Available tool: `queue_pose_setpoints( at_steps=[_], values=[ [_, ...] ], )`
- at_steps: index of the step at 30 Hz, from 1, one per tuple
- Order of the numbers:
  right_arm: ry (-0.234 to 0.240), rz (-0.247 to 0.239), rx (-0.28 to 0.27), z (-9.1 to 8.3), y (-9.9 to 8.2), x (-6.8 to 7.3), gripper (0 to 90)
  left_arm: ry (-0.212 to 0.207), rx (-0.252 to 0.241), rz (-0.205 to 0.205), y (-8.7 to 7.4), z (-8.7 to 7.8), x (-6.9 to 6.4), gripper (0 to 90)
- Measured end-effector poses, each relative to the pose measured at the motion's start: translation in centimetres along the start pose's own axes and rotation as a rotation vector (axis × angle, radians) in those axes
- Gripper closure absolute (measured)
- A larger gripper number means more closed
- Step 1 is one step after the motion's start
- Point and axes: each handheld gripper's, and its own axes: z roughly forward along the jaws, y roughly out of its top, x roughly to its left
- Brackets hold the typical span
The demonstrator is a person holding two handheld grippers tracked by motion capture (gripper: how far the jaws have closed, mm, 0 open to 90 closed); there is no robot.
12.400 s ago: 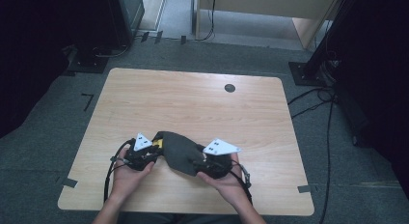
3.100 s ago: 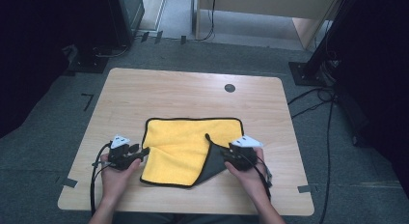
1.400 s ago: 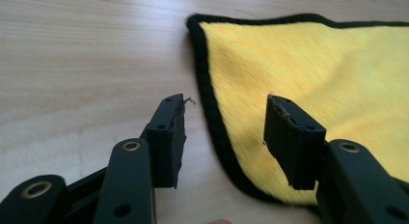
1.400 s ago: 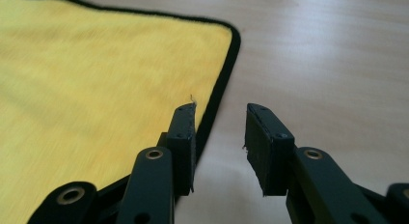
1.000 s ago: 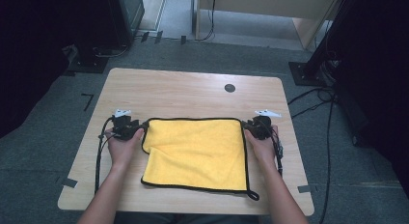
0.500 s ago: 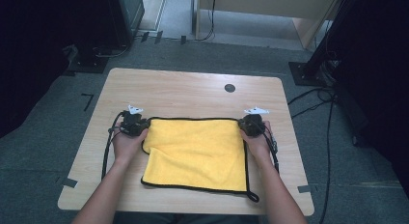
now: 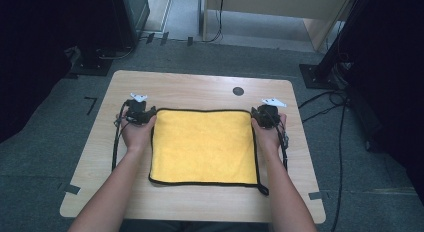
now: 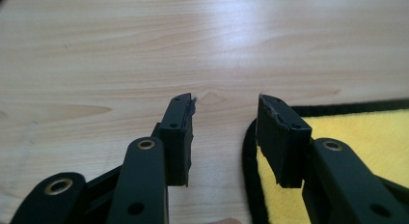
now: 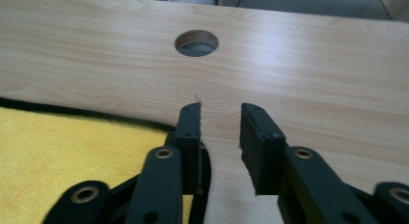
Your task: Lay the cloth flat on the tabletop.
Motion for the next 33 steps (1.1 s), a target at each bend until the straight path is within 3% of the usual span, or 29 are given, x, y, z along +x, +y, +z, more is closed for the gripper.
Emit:
queue_pose_setpoints(
  at_steps=[1,3,4,6,10,17,21,24,27,30,33],
  values=[
    [0.007,0.025,-0.003,-0.1,0.0,-0.2,67.1,-0.026,-0.006,0.000,0.1,-0.2,0.3,54.7],
    [0.047,0.054,-0.013,-0.7,0.0,-0.6,62.9,-0.028,-0.015,0.049,-0.2,-0.7,0.6,52.1],
    [0.052,0.043,-0.014,-1.0,-0.1,-0.7,61.6,-0.034,-0.011,0.059,-0.4,-0.8,0.7,52.0],
    [0.046,0.013,0.010,-1.4,-0.6,-1.0,60.7,-0.085,0.021,0.060,-1.1,-1.4,1.4,51.0],
    [0.082,0.047,0.031,-2.9,-2.1,-1.5,59.9,-0.131,0.029,0.068,-2.5,-3.0,1.9,51.0],
    [0.136,-0.030,0.061,-6.3,-5.4,-0.6,57.7,-0.169,0.040,0.137,-4.9,-6.4,1.4,51.7],
    [0.176,-0.061,0.074,-8.5,-7.3,0.2,53.1,-0.179,0.033,0.146,-6.6,-8.2,1.0,51.1],
    [0.199,-0.116,0.091,-10.0,-8.7,0.7,48.2,-0.178,0.029,0.164,-8.2,-9.7,0.7,50.6],
    [0.199,-0.096,0.099,-11.2,-9.9,1.0,45.3,-0.177,0.020,0.165,-9.7,-11.1,0.6,50.5],
    [0.188,-0.116,0.114,-12.0,-10.8,1.5,43.2,-0.189,0.006,0.175,-11.1,-12.5,0.5,50.1],
    [0.191,-0.103,0.118,-12.8,-11.6,1.7,42.3,-0.207,-0.004,0.161,-12.7,-13.3,0.9,49.8]
  ],
)
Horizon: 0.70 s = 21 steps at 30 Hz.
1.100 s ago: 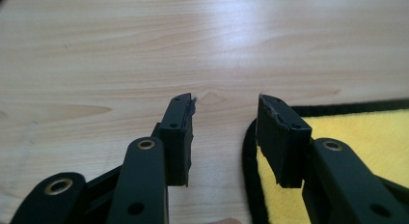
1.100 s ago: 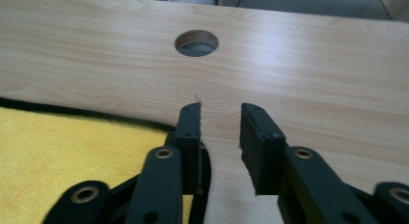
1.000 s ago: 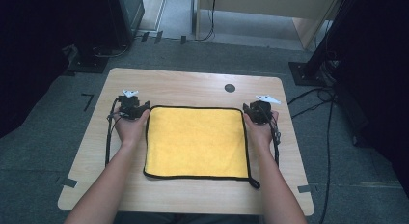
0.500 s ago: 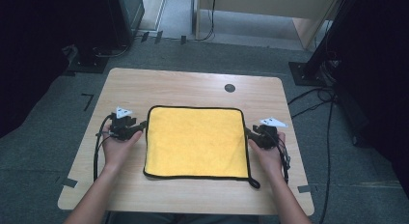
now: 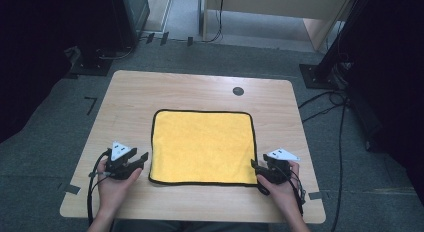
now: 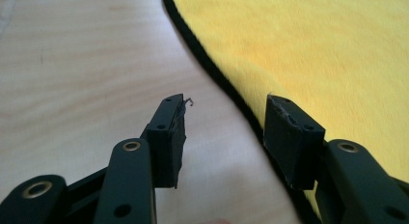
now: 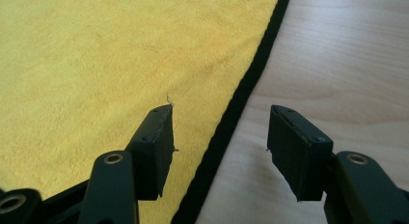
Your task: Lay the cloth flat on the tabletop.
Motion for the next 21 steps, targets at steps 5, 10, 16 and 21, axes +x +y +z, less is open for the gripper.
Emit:
queue_pose_setpoints(
  at_steps=[5,10,16,21],
  values=[
    [-0.084,-0.058,0.002,-0.6,-1.2,-0.1,40.1,-0.036,0.035,-0.009,-1.8,-1.0,0.5,49.3],
    [-0.081,-0.006,0.001,-0.2,-1.8,-0.9,33.2,-0.080,0.045,0.019,-2.5,-1.3,1.4,48.7],
    [-0.047,0.005,-0.007,0.1,-1.8,-1.5,30.4,-0.176,0.101,0.137,-2.7,-1.4,1.7,46.9],
    [-0.053,0.001,-0.001,0.2,-1.8,-1.4,29.1,-0.231,0.125,0.243,-2.8,-1.5,0.7,47.0]
  ],
)
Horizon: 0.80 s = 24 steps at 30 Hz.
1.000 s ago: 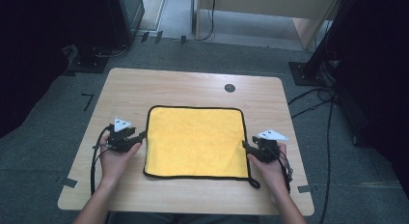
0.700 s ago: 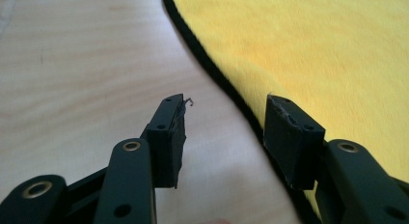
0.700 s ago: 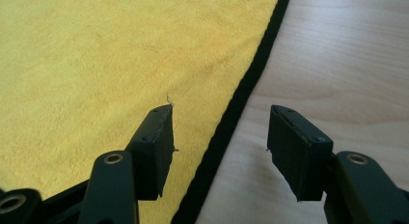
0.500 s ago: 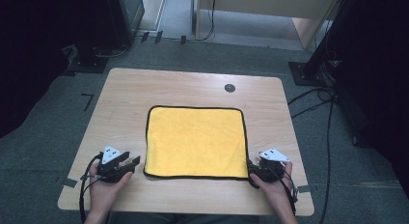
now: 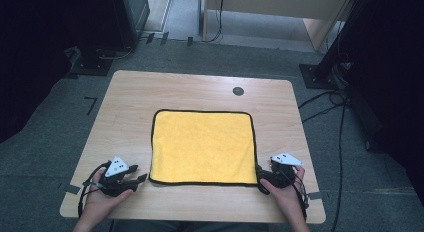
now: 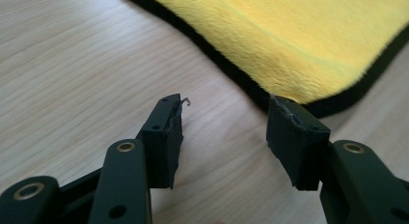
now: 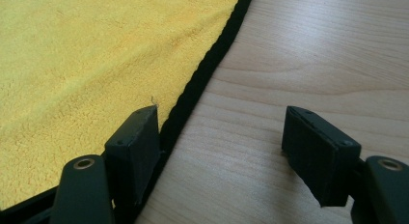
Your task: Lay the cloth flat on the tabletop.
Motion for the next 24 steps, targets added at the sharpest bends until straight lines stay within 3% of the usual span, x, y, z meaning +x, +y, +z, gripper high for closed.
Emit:
queue_pose_setpoints(
  at_steps=[4,6,8,10,11,12,14,18,21,24],
  values=[
    [-0.001,0.000,-0.001,0.0,0.0,0.0,29.1,-0.035,0.012,0.055,0.1,0.1,-0.5,44.5],
    [-0.001,0.001,0.000,0.0,0.0,0.0,29.1,-0.030,0.006,0.064,0.2,0.0,-0.7,44.5],
    [-0.001,0.001,0.000,0.0,0.0,0.0,29.0,-0.022,-0.023,0.017,0.5,-0.3,-0.5,44.8],
    [0.000,0.001,0.000,0.0,0.0,0.0,29.0,-0.008,-0.052,-0.047,0.7,-0.5,-0.2,45.0],
    [0.000,0.001,0.000,0.0,0.0,0.0,29.0,0.000,-0.069,-0.098,0.9,-0.4,-0.2,44.9],
    [0.002,0.001,0.000,0.0,0.0,0.0,28.9,0.002,-0.074,-0.116,1.0,-0.3,-0.3,44.9],
    [0.003,-0.002,-0.001,0.1,0.0,0.0,28.8,0.053,-0.055,-0.123,1.3,0.3,-1.0,44.4],
    [0.003,-0.003,-0.001,0.1,0.0,0.0,28.8,0.098,-0.027,-0.140,1.7,1.5,-2.0,42.3],
    [0.004,-0.002,-0.002,0.1,0.0,0.0,28.8,0.155,0.025,-0.109,1.8,1.8,-2.5,42.4],
    [0.004,-0.002,-0.002,0.1,0.0,0.0,28.8,0.175,0.077,-0.074,1.9,1.3,-2.4,43.1]
  ],
)
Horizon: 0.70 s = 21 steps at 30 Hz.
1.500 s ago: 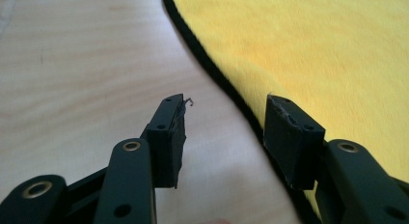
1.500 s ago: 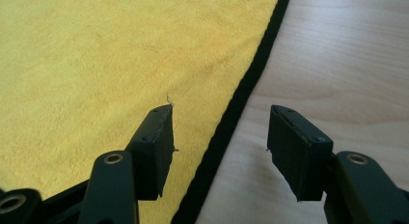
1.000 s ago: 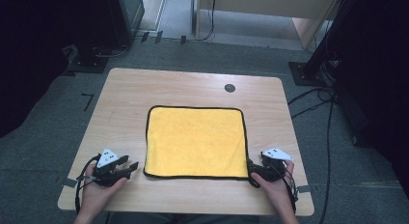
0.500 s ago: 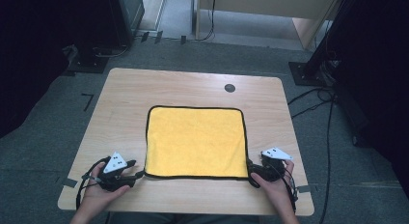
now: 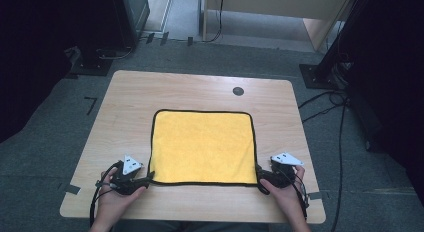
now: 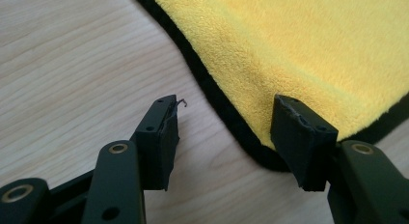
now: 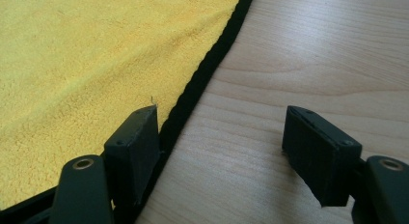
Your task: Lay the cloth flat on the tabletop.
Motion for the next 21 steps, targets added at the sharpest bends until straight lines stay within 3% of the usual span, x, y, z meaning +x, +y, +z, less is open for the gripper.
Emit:
queue_pose_setpoints(
  at_steps=[3,5,6,9,10,13,14,17,19,21],
  values=[
    [0.001,0.000,0.000,0.0,0.0,0.0,28.6,-0.014,0.011,0.003,0.1,-0.5,0.6,43.8],
    [0.002,-0.001,0.000,0.0,0.0,0.0,28.6,-0.071,-0.049,-0.089,0.0,-0.7,1.4,44.5],
    [0.002,-0.001,0.000,0.0,0.0,0.0,28.6,-0.076,-0.087,-0.146,0.1,-0.7,1.7,43.9],
    [0.002,-0.002,0.001,0.0,0.0,0.0,28.4,-0.011,-0.154,-0.221,0.9,0.0,2.0,41.6],
    [0.002,-0.002,0.000,0.0,0.0,0.0,28.4,0.016,-0.155,-0.218,1.4,0.6,2.0,41.3],
    [0.001,-0.001,0.000,0.1,0.0,0.0,28.4,0.085,-0.095,-0.184,2.3,2.3,1.7,42.7],
    [0.000,-0.002,0.000,0.0,0.0,0.0,28.4,0.101,-0.068,-0.163,2.3,2.6,1.5,42.8],
    [0.000,0.001,0.001,0.0,0.0,0.0,28.3,0.169,-0.058,-0.089,2.0,2.4,0.8,42.8],
    [0.000,0.001,0.001,0.0,0.0,0.0,28.3,0.187,-0.063,-0.097,1.7,2.1,1.0,42.6],
    [0.001,0.000,0.001,0.0,0.0,0.0,28.0,0.153,-0.078,-0.131,1.2,1.8,1.5,41.8]
  ],
)
